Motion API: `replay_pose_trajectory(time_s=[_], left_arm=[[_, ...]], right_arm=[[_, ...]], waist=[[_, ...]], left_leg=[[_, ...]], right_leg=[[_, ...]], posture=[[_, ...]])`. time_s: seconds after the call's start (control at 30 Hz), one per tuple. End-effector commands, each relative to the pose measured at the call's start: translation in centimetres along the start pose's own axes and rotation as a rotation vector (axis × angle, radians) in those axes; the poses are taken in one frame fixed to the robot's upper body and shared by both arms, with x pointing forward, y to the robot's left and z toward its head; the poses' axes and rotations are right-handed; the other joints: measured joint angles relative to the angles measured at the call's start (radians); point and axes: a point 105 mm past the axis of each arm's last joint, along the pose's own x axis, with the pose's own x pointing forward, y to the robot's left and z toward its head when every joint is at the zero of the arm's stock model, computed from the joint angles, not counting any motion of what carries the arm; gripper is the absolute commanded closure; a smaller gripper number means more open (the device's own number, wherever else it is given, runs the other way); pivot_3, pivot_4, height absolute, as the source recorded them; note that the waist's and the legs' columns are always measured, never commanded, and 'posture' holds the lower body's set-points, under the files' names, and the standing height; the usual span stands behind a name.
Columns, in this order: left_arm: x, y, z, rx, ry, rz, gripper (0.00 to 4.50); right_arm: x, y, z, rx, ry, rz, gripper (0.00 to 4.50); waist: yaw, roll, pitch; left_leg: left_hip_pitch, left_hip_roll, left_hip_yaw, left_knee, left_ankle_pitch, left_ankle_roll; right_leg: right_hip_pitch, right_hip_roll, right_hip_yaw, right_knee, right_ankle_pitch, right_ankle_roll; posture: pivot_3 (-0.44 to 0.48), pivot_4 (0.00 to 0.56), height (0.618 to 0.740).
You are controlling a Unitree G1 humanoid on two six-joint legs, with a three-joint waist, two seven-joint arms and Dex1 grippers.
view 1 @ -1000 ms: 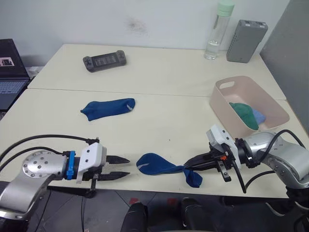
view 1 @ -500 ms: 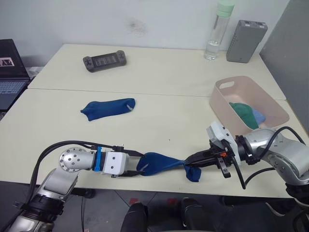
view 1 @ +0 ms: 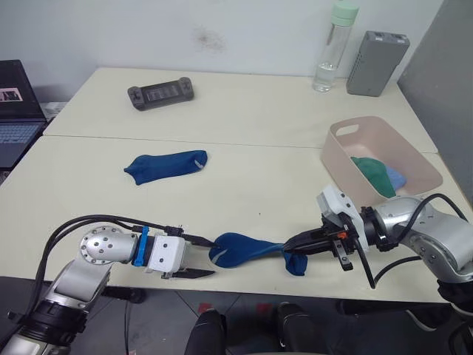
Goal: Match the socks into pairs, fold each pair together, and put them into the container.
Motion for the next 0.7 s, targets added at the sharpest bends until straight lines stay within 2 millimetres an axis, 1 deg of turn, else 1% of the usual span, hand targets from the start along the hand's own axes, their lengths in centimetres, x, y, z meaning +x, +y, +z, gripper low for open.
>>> replay_pose_trajectory(time_s=[0.03, 0.17, 0.2, 0.23, 0.43, 0.53, 0.63, 0.7], left_arm=[[1.0, 0.6, 0.1, 0.065, 0.000, 0.025, 1.94], [1.6, 0.7, 0.0, 0.088, 0.006, 0.032, 1.94], [1.5, 0.8, 0.2, 0.079, -0.007, 0.040, 2.32], [1.5, 0.8, 0.2, 0.077, -0.014, 0.038, 2.52], [0.6, 0.6, 0.3, 0.065, -0.025, 0.034, 4.45], [0.3, 0.6, 0.4, 0.052, -0.032, 0.038, 4.48], [-0.1, 0.9, 1.0, -0.001, -0.059, 0.087, 4.48], [-1.1, 1.3, 2.5, -0.085, -0.105, 0.132, 4.48]], right_arm=[[-0.1, 0.3, 0.8, -0.029, -0.010, 0.013, 4.50], [-0.1, 0.3, 0.8, -0.032, -0.006, 0.014, 4.50], [-0.1, 0.3, 0.8, -0.032, -0.004, 0.013, 4.50], [-0.2, 0.2, 0.8, -0.032, -0.002, 0.012, 4.50], [-0.2, 0.1, 0.4, -0.038, 0.009, 0.002, 4.50], [-0.2, 0.1, 0.2, -0.049, 0.015, -0.001, 4.50], [0.0, 0.1, 0.4, -0.067, 0.003, 0.002, 4.50], [0.2, 0.2, 0.6, -0.087, 0.000, 0.006, 4.50]], waist=[[0.000, 0.000, 0.000], [0.001, 0.000, 0.000], [0.000, 0.000, 0.000], [-0.001, 0.000, 0.000], [-0.001, 0.000, 0.000], [-0.001, 0.000, 0.000], [-0.003, 0.000, 0.000], [-0.004, -0.001, 0.000]], left_leg=[[0.000, 0.000, 0.000, 0.000, 0.000, 0.000], [0.000, 0.000, 0.000, 0.000, 0.000, 0.000], [0.000, 0.000, 0.000, 0.000, 0.000, 0.000], [0.000, 0.000, 0.000, 0.000, 0.000, 0.000], [0.000, 0.000, 0.000, 0.000, 0.000, 0.000], [0.000, 0.000, 0.000, 0.000, 0.000, 0.000], [0.000, 0.000, 0.000, 0.000, 0.000, 0.000], [0.000, 0.000, 0.000, 0.000, 0.000, 0.000]], right_leg=[[0.000, 0.000, 0.000, 0.000, 0.000, 0.000], [0.000, 0.000, 0.000, 0.000, 0.001, -0.001], [0.000, 0.000, 0.000, 0.000, 0.001, -0.001], [0.000, 0.000, 0.000, 0.000, 0.001, -0.001], [0.000, 0.000, 0.000, 0.000, 0.000, 0.000], [0.000, 0.000, 0.000, 0.000, 0.000, 0.000], [0.000, 0.000, 0.000, 0.000, 0.000, 0.000], [0.000, 0.000, 0.000, 0.000, 0.000, 0.000]], posture=[[0.000, 0.150, 0.740], [0.000, 0.150, 0.740], [0.000, 0.150, 0.740], [0.000, 0.150, 0.740], [0.000, 0.150, 0.740], [0.000, 0.150, 0.740], [0.000, 0.150, 0.740], [0.000, 0.150, 0.740]])
